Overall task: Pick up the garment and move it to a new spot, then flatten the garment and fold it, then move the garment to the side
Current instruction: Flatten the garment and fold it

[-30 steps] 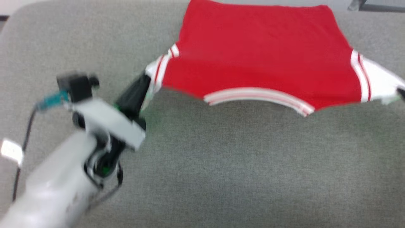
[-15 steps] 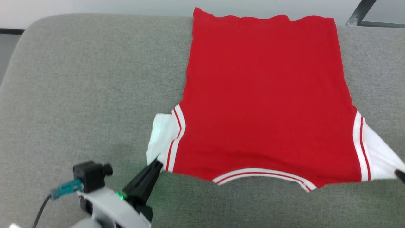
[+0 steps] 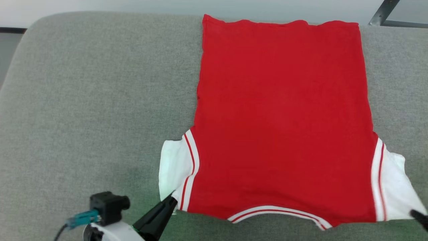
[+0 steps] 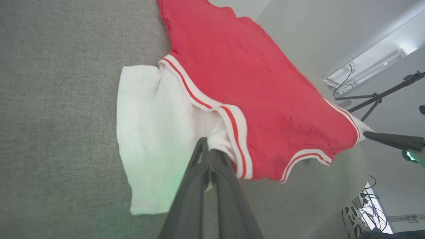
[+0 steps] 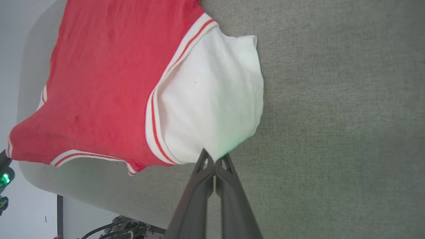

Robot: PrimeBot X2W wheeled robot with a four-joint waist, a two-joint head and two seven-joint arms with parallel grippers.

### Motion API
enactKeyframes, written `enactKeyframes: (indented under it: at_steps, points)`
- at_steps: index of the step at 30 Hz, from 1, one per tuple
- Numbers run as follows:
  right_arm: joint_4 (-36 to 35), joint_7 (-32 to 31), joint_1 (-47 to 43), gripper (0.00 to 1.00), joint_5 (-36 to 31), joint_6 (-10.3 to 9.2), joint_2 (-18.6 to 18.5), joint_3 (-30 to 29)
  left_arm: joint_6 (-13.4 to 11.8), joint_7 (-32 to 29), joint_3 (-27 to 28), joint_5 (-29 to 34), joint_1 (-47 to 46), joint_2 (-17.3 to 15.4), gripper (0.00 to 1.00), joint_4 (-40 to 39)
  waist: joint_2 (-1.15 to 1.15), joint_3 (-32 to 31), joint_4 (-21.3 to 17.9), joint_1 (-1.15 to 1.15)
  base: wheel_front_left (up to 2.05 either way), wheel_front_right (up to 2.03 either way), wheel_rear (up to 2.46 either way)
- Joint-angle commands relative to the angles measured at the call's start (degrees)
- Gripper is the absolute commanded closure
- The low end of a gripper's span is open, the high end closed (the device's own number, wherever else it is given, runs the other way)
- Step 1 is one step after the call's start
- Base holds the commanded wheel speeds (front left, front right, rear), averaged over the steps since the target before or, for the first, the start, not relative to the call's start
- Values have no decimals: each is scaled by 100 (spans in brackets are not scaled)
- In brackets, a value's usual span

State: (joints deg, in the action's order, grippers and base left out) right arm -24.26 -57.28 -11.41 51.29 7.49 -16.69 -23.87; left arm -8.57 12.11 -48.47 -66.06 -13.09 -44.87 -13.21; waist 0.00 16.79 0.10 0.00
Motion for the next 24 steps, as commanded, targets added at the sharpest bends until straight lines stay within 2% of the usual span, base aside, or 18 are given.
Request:
enactKeyframes:
  at_steps: [1,9,14,21,22,23,24]
  points:
    - [154,-32,103,100,-80,0,-35,176,-32,-104,-101,166,-133,38,100,187,0,22,-7,0,0,0,0]
    - [1091,91,603,100,-510,0,-416,1047,181,-582,-565,602,-733,537,100,1137,0,215,58,0,0,0,0]
    - [1538,244,692,100,-729,-1,-571,1362,315,-551,-632,685,-927,784,100,1547,0,329,121,0,0,0,0]
    - [2021,667,840,100,-997,-13,-710,1725,484,-513,-672,632,-1010,958,100,1941,0,366,122,0,0,0,0]
    - [1994,791,918,87,-974,-14,-682,1773,508,-502,-665,624,-1012,965,100,1972,0,358,102,0,0,0,0]
    - [1960,886,1009,53,-895,-12,-658,1786,527,-501,-666,628,-1016,970,100,1996,0,348,84,0,0,0,0]
    - [1901,927,1095,3,-821,-9,-687,1818,539,-480,-658,613,-1015,977,100,2007,0,330,67,0,0,0,0]
